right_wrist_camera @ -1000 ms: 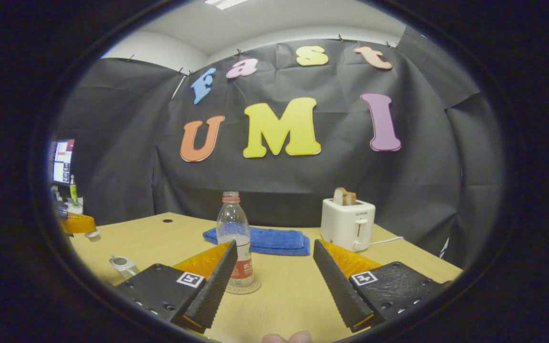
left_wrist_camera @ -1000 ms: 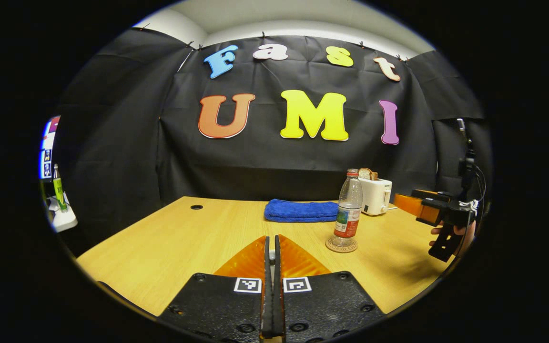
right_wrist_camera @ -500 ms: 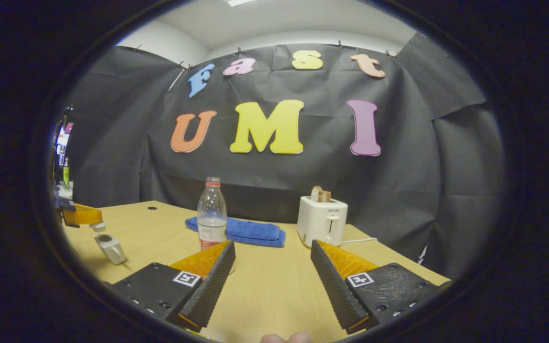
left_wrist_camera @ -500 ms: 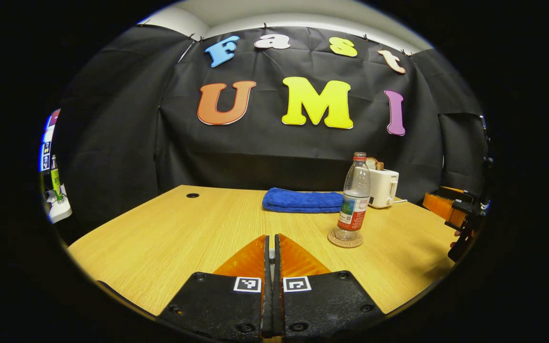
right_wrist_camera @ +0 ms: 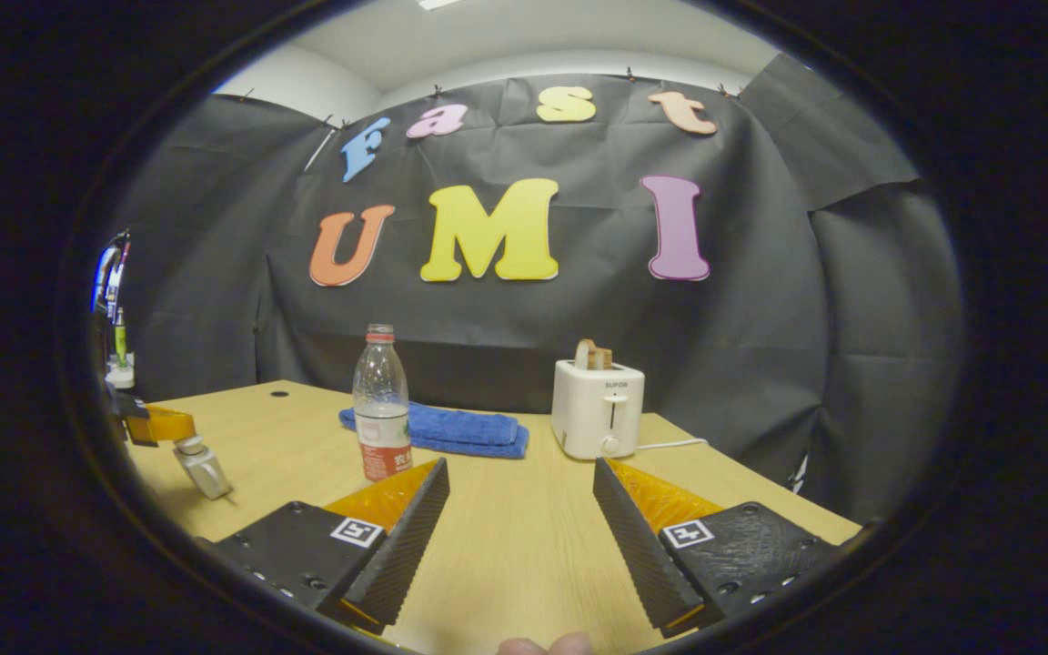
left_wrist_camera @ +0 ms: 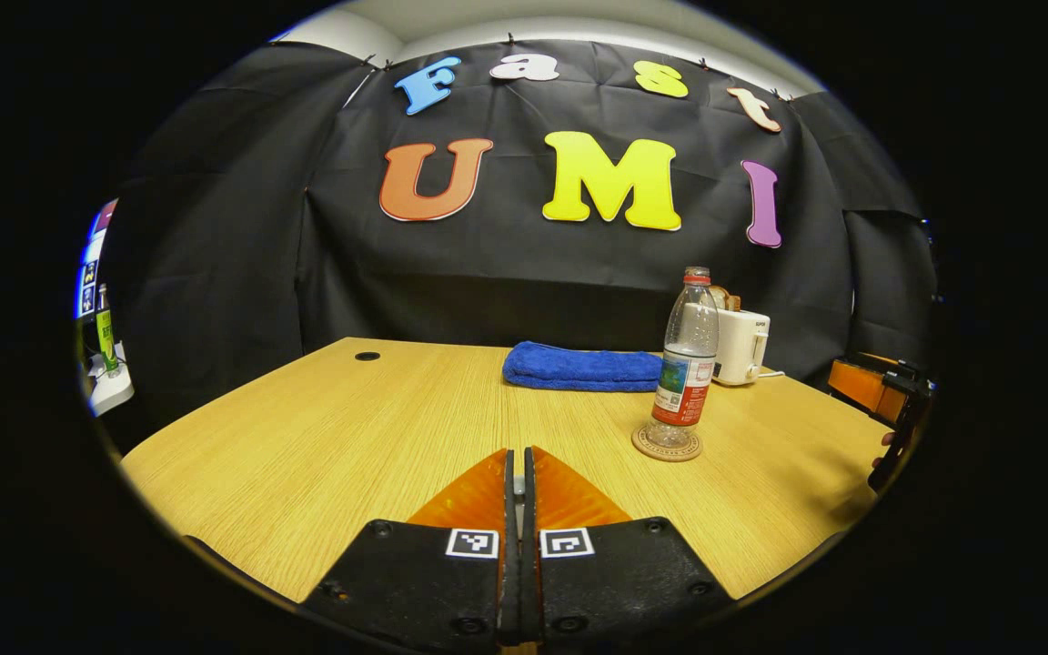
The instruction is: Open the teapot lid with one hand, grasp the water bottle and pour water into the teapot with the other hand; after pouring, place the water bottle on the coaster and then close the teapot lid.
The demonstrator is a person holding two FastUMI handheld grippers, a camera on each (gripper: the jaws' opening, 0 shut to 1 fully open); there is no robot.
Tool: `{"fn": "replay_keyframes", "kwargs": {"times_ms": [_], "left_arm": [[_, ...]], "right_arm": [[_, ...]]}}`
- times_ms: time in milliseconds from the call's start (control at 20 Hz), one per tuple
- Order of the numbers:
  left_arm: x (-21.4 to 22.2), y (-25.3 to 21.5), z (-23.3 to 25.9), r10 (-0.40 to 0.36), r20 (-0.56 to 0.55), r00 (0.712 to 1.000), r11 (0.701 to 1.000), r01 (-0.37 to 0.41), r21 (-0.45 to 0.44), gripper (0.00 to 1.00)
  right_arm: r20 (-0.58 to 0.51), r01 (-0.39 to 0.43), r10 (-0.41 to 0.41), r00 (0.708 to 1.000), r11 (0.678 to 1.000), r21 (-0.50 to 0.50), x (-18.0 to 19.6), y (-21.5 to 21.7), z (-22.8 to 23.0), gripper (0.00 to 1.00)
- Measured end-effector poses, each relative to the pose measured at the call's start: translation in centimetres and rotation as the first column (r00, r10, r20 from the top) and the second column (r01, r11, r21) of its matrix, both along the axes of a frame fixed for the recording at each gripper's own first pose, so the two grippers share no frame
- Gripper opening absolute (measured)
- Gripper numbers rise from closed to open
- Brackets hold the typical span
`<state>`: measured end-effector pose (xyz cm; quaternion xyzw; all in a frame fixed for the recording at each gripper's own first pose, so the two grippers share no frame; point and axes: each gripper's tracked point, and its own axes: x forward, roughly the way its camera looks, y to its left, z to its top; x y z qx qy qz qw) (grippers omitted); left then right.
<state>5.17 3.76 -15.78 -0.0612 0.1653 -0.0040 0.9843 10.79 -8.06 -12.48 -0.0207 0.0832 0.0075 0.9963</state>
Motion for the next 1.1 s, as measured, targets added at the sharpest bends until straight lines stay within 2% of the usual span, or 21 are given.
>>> {"fn": "replay_keyframes", "kwargs": {"times_ms": [200,300,350,400,450,500,600,650,900,1100], "left_arm": [[0.1,-0.1,-0.6,0.006,-0.014,1.000,1.000,-0.006,-0.002,0.04],[0.0,0.2,-0.7,0.028,-0.009,1.000,1.000,-0.028,0.000,0.08],[0.0,0.3,-0.7,0.039,-0.011,0.999,0.999,-0.039,-0.004,0.26],[0.0,0.4,-0.5,0.045,-0.012,0.999,0.999,-0.045,-0.008,0.35],[-0.1,0.5,-0.2,0.052,-0.006,0.999,0.999,-0.052,-0.007,0.53],[-0.2,0.6,0.4,0.062,0.002,0.998,0.998,-0.062,-0.002,0.61],[-0.4,1.3,2.3,0.099,0.042,0.994,0.995,-0.099,0.012,0.96],[-0.5,1.5,3.5,0.112,0.068,0.991,0.993,-0.113,0.019,1.00],[-0.2,0.8,10.8,0.122,0.220,0.968,0.990,-0.133,0.036,1.00],[-0.8,-1.9,13.1,0.071,0.276,0.958,0.995,-0.089,0.053,1.00]], "right_arm": [[-0.005,-0.016,0.016,1.000,1.000,0.005,-0.2,0.6,-0.3,0.95],[-0.002,-0.019,0.019,1.000,1.000,0.009,-0.3,0.8,0.0,0.95],[0.003,-0.019,0.019,1.000,1.000,0.009,-0.4,0.8,0.2,0.95],[0.007,-0.018,0.018,1.000,1.000,0.015,-0.6,0.7,0.3,0.94],[0.011,-0.018,0.018,1.000,1.000,0.020,-0.7,0.8,0.5,0.94],[0.013,-0.019,0.019,1.000,1.000,0.023,-0.9,1.0,0.5,0.95],[0.027,-0.022,0.021,0.999,1.000,0.022,-1.3,1.3,1.0,0.95],[0.036,-0.024,0.023,0.999,0.999,0.022,-1.5,1.6,1.3,0.95],[0.058,-0.014,0.012,0.998,0.999,0.044,-2.4,3.0,2.9,0.95],[0.105,0.003,-0.015,0.994,0.993,0.121,-4.1,4.2,4.8,0.95]]}}
